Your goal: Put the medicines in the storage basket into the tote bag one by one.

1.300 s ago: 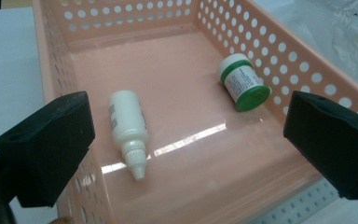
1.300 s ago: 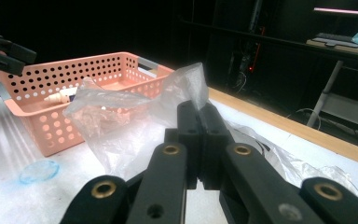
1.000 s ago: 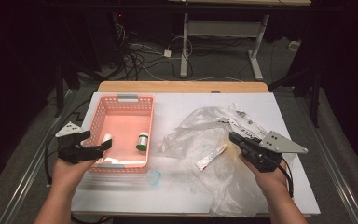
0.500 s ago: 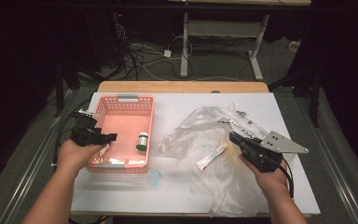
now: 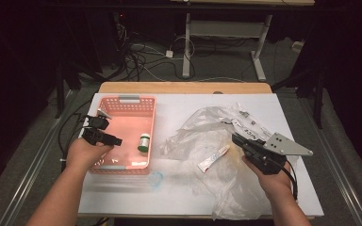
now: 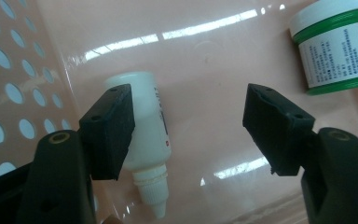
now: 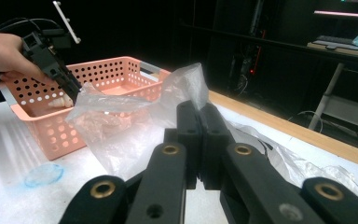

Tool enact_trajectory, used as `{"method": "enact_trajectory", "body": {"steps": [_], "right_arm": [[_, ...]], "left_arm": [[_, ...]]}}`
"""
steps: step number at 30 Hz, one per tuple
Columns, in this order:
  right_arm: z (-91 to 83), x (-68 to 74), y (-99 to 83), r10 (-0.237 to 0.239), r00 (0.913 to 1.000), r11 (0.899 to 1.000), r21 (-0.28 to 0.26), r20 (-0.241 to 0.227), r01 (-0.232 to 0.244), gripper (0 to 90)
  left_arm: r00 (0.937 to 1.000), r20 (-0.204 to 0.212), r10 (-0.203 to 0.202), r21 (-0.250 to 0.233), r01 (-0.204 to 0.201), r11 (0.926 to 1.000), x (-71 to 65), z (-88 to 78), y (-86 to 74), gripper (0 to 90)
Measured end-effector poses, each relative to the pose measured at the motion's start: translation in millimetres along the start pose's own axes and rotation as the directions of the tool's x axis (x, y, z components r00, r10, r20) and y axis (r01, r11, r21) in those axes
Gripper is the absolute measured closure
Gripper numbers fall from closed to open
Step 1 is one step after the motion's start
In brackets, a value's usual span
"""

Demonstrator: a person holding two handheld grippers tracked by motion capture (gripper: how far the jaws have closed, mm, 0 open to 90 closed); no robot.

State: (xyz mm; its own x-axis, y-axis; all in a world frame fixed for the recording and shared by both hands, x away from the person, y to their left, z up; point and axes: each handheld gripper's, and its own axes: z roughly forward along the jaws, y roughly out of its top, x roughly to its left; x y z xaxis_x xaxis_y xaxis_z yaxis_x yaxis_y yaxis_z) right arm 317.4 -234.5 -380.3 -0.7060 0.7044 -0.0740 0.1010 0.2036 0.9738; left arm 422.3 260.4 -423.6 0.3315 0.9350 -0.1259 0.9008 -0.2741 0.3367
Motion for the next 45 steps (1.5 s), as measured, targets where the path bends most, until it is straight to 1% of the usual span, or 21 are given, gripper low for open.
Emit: {"method": "enact_trajectory", "body": {"steps": [3,4,6,8,11,13,14,17,18,19,20,21,23,25,27,31,32,34,38,41,45], "right_arm": [[0.1,-0.1,-0.1,0.0,1.0,1.0,0.0,0.0,0.0,89.5],[0.1,0.0,-0.1,0.0,1.0,1.0,0.0,0.0,0.0,89.5],[-0.1,0.0,0.0,-0.002,1.0,1.0,0.0,-0.001,0.002,89.5],[-0.3,0.2,0.1,-0.001,1.0,1.0,0.001,-0.001,0.001,89.5],[-0.3,0.3,0.2,0.0,1.0,1.0,0.0,0.0,0.0,89.5],[0.5,0.4,0.0,-0.004,1.0,1.0,0.001,-0.001,0.004,89.5],[0.7,0.8,-0.1,-0.005,1.0,1.0,0.002,-0.001,0.005,89.5],[1.0,1.7,-0.2,-0.003,1.0,1.0,0.006,-0.004,0.003,89.5],[1.0,1.8,-0.2,-0.004,1.0,1.0,0.006,-0.004,0.004,89.5],[1.1,1.8,-0.1,-0.004,1.0,1.0,0.005,-0.005,0.004,89.5],[1.1,1.7,-0.1,-0.005,1.0,1.0,0.005,-0.004,0.005,89.5],[1.2,1.6,-0.2,-0.004,1.0,1.0,0.005,-0.004,0.004,89.5],[1.2,1.9,-0.2,-0.001,1.0,1.0,0.006,-0.004,0.001,89.5],[1.2,1.7,-0.2,-0.003,1.0,1.0,0.006,-0.004,0.003,89.5],[1.5,2.0,-0.2,0.0,1.0,1.0,0.006,-0.005,0.0,89.5],[1.7,2.7,-0.3,-0.004,1.0,1.0,0.008,-0.004,0.004,89.5],[1.6,2.7,-0.2,-0.004,1.0,1.0,0.008,-0.004,0.004,89.5],[1.4,2.4,-0.2,-0.003,1.0,1.0,0.008,-0.005,0.003,89.5],[1.4,2.0,-0.3,-0.001,1.0,1.0,0.006,-0.005,0.001,89.5],[1.1,1.7,-0.3,-0.001,1.0,1.0,0.006,-0.005,0.001,89.5],[1.0,1.8,-0.3,-0.001,1.0,1.0,0.006,-0.004,0.001,89.5]], "left_arm": [[1.0,-0.001,-0.005,0.002,0.005,1.0,0.3,0.4,1.1,32.8],[1.0,0.006,-0.007,0.002,0.007,1.0,0.8,0.2,1.4,32.8],[0.9998,0.017,-0.01,-0.005,0.01,0.9999,2.8,-0.6,1.7,33.9],[0.9997,0.017,-0.016,-0.014,0.016,0.9998,4.3,-1.9,1.5,34.8],[0.9998,0.0,-0.018,-0.011,0.018,0.9998,3.2,-1.3,1.7,35.9],[0.9991,-0.041,-0.004,0.01,0.004,0.9999,0.3,1.5,3.1,35.9],[0.999,-0.044,-0.002,0.013,0.003,0.9999,-0.5,2.0,3.7,35.9],[0.9995,-0.032,0.002,0.012,-0.001,0.9999,-1.0,2.1,5.1,35.7],[0.9998,-0.02,0.002,0.009,-0.002,1.0,-0.8,1.9,5.2,35.7],[1.0,0.002,0.0,0.005,0.0,1.0,-0.2,1.3,5.4,35.9],[0.999,0.046,-0.001,-0.001,0.001,1.0,0.5,0.7,5.8,36.1],[0.9962,0.087,0.006,-0.009,-0.005,0.9999,-0.3,0.3,5.8,38.0],[0.996,0.086,0.026,-0.02,-0.024,0.9995,-4.2,-2.6,6.0,38.9],[0.9964,0.079,0.032,-0.037,-0.029,0.9989,-5.9,-6.0,6.4,40.0],[0.9974,0.065,0.029,-0.037,-0.027,0.999,-5.2,-6.6,6.5,39.9],[0.9989,0.041,0.023,-0.015,-0.023,0.9996,-2.2,-3.5,6.9,39.7],[0.9991,0.039,0.019,-0.013,-0.018,0.9997,-2.3,-2.2,7.2,39.7],[0.9993,0.032,0.022,0.001,-0.022,0.9998,-3.6,0.7,8.2,39.7],[0.999,0.035,0.027,0.052,-0.029,0.9982,-6.1,8.2,10.8,39.7],[0.9988,0.045,0.018,0.069,-0.022,0.9974,-6.3,10.8,13.0,39.9],[0.9973,0.07,0.023,0.104,-0.031,0.9941,-8.1,15.8,16.1,42.9]]}}
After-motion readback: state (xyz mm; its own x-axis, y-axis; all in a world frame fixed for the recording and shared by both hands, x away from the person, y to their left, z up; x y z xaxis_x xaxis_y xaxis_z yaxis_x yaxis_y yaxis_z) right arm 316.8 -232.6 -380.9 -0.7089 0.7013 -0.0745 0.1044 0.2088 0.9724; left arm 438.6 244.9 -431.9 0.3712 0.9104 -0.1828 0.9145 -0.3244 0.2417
